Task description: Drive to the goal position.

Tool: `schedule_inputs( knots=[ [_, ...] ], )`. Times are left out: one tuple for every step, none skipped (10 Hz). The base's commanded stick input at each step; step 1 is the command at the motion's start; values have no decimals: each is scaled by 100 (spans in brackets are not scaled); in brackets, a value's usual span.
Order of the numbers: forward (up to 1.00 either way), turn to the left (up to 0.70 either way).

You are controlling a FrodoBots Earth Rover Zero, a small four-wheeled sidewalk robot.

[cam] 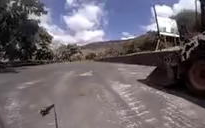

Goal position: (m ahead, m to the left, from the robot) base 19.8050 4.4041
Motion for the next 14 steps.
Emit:
schedule_inputs(
  knots=[
    [70,0],
    [70,0],
    [70,0],
    [70,0],
    [70,0],
    [70,0],
    [70,0],
    [70,0],
    [70,0],
    [70,0],
    [70,0],
    [70,0],
    [70,0],
    [70,0]
  ],
)
